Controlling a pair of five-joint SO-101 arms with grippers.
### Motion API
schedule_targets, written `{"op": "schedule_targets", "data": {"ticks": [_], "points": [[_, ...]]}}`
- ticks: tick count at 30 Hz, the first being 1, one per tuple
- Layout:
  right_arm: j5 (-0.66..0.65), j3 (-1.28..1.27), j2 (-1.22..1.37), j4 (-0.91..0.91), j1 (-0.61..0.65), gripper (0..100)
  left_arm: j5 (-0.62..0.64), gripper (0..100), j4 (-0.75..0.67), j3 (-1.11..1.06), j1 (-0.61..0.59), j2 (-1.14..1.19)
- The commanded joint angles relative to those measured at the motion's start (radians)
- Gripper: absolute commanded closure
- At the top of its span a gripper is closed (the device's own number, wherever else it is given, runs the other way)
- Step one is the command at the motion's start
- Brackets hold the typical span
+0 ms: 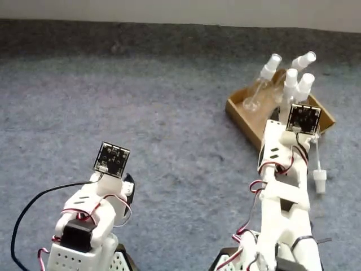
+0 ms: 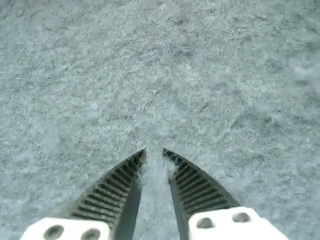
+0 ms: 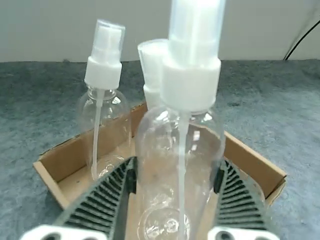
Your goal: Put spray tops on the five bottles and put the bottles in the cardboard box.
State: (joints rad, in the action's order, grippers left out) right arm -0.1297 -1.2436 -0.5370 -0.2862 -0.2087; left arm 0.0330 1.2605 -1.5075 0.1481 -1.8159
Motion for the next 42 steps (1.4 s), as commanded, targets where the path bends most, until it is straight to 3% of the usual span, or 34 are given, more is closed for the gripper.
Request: {"op": "schedule_targets", "data": {"ticks": [1,11,37,42], "points": [[0.017,0.015,0.042,-0.079,-0.016,85.5,0.003,100,-0.08,-0.033,-0.013,-0.004],[0.011,0.004,0.206,-0.344,-0.019,85.5,0.0,99,-0.126,-0.081,-0.013,-0.004],[0.003,-0.012,0.363,-0.351,-0.048,85.1,-0.003,99,-0.126,-0.082,-0.013,-0.004],[-0.075,-0.076,0.355,-0.357,-0.018,78.9,-0.003,99,-0.126,-0.084,-0.013,-0.004]]}}
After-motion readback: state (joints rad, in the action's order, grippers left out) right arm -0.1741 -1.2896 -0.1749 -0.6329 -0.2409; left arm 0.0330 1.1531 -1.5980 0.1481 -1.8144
